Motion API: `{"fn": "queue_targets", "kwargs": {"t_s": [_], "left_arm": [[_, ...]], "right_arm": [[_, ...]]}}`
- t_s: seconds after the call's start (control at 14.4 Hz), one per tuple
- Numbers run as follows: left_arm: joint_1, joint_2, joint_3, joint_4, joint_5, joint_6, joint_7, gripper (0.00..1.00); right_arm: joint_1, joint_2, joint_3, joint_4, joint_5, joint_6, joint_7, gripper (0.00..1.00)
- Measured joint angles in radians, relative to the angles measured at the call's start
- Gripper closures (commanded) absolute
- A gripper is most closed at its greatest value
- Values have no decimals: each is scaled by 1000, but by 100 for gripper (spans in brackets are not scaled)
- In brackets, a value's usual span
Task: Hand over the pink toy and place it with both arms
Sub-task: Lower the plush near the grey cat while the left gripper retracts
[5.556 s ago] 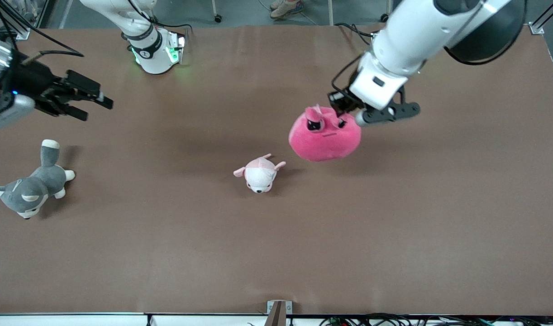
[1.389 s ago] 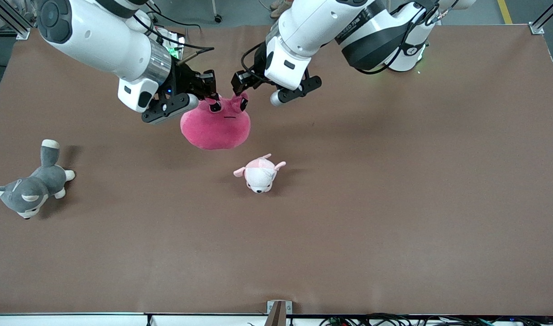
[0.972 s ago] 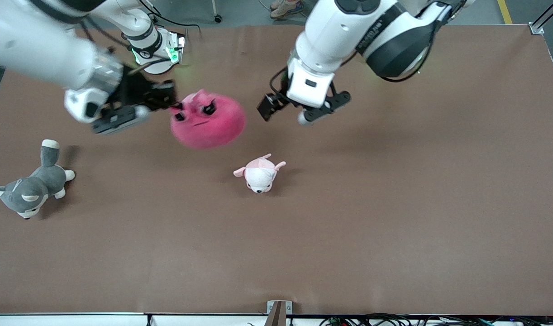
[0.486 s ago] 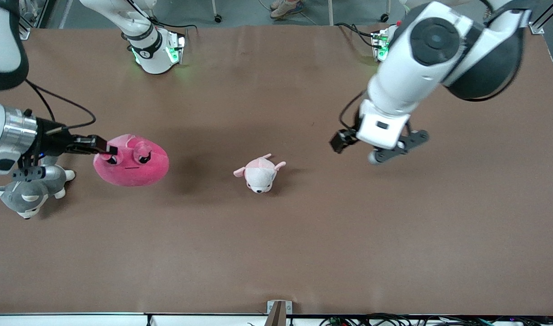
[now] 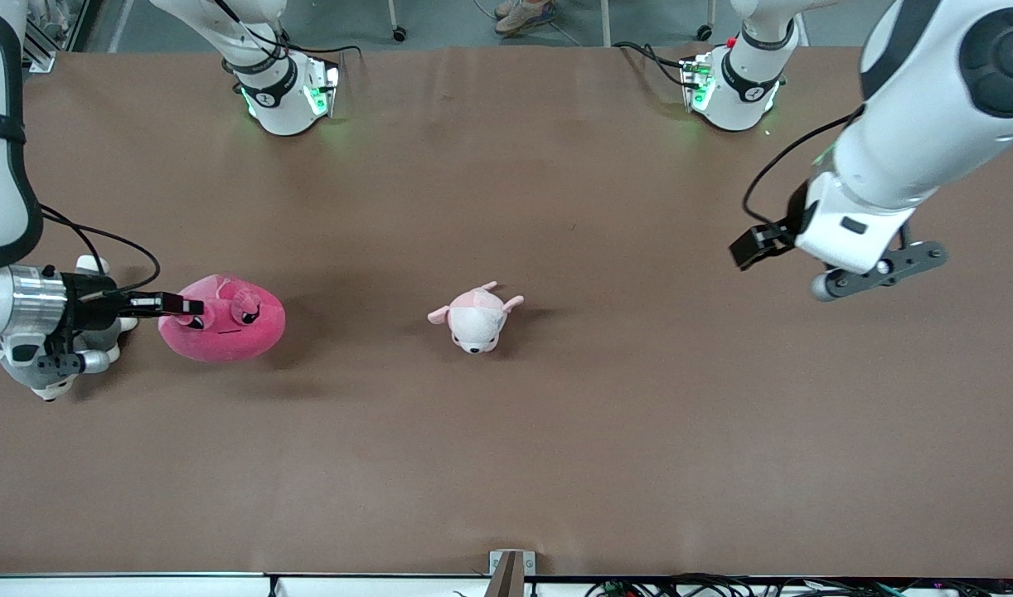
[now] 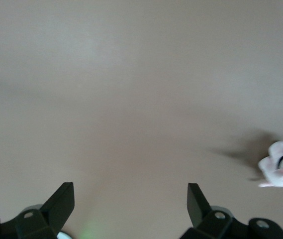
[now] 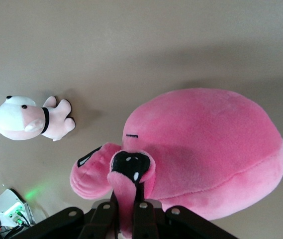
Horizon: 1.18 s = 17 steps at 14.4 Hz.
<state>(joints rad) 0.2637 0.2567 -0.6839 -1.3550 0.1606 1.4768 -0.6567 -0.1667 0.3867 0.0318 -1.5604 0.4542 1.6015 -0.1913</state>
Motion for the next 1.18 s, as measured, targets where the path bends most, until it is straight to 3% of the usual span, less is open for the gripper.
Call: {"fn": "queue_targets", "kwargs": {"t_s": [0.49, 0.97, 1.18], "left_arm": [[49, -91, 37, 3, -12, -33, 230, 0], [-208, -201, 450, -99, -123, -48, 429, 0], [-260, -275, 554, -180, -172, -47, 493, 0]], "right_arm": [[-9, 45, 3, 4, 2, -3, -57, 100], [-23, 120, 3, 5, 23, -3, -113, 100], [-32, 133, 3, 5, 58, -3, -115, 100]]}}
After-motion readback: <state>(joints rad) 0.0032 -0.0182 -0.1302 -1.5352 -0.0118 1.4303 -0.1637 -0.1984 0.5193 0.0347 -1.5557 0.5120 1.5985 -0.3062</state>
